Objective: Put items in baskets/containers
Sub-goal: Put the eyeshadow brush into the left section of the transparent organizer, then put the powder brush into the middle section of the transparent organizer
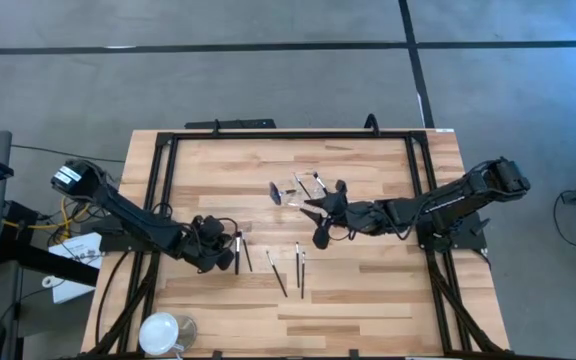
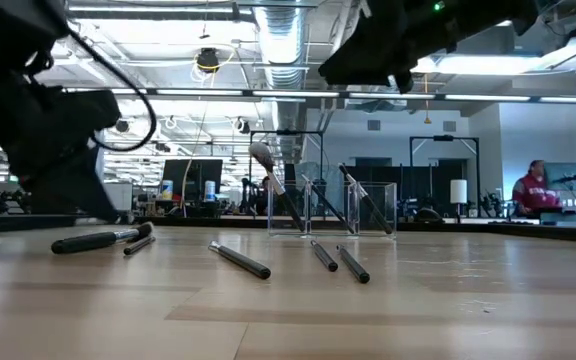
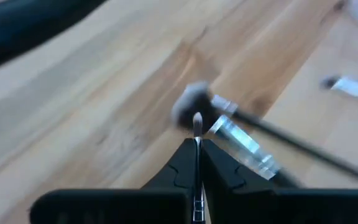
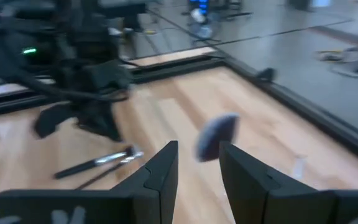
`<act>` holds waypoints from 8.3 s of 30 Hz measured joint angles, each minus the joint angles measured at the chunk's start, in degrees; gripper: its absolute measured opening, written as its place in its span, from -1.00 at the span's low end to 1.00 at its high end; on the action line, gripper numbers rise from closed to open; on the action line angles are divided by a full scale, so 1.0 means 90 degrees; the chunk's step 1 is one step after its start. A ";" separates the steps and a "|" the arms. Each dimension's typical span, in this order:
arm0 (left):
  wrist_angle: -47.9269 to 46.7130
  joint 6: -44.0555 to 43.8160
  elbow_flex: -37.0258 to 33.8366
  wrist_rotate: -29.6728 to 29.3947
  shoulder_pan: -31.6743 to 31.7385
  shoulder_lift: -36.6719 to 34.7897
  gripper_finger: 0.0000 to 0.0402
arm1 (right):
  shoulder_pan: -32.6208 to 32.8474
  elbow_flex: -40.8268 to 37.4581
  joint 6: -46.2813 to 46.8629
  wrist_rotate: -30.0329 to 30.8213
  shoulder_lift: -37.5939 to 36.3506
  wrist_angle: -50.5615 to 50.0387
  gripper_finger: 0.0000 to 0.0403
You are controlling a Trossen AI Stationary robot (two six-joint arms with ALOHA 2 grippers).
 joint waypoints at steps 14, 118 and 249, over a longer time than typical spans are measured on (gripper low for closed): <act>0.0157 0.0306 0.0012 -0.0493 -0.0005 -0.0465 -0.95 | -0.0565 0.0811 0.0420 -0.3224 0.3074 0.3521 -0.37; 0.5435 0.5798 0.0034 -0.0394 -0.0298 -0.1594 -0.94 | -0.0523 0.2917 -0.0005 -0.4031 0.4372 0.4132 -0.73; 0.0864 0.0123 0.0029 0.0276 0.0689 0.0708 -0.47 | -0.0096 0.2917 0.0170 0.0415 0.1929 -0.2702 -0.34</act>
